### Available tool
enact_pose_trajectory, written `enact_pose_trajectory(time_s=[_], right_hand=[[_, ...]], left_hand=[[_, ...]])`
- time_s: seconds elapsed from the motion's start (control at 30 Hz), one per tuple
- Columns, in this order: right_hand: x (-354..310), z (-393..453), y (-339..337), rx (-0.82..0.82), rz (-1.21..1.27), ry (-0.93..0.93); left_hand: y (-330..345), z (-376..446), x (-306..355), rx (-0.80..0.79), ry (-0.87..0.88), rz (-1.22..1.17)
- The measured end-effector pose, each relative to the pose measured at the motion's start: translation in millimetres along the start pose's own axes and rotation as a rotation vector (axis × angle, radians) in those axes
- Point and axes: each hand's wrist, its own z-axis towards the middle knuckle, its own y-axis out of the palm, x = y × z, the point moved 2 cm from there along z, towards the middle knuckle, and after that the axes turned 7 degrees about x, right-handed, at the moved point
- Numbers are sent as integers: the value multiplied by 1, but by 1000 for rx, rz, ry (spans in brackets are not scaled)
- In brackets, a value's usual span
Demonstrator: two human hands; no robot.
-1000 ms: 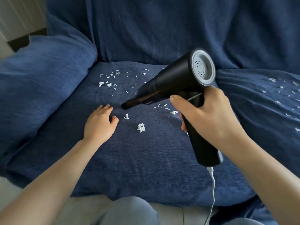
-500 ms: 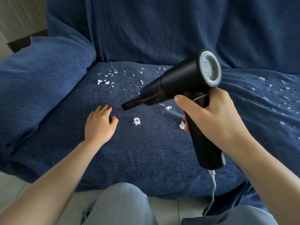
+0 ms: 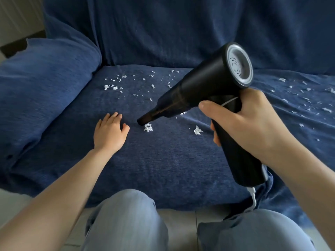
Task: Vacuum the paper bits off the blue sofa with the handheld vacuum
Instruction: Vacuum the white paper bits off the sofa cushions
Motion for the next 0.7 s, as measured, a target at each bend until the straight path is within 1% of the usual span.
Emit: enact_pose_trajectory(time_s=[0.27,0.43,0.57,0.7], right_hand=[[1,-22,-20,43,-4,12],[0,-30,-27,33,-49,16],[4,-22,-14,73,-80,-2],[9,6,16,89,-54,7]], left_hand=[[0,-17,14,-52,-9,55],[-1,-20,17,-79,-2,90],[-3,-21,17,-77,12,67],[-2,-10,10,-40,42,14]])
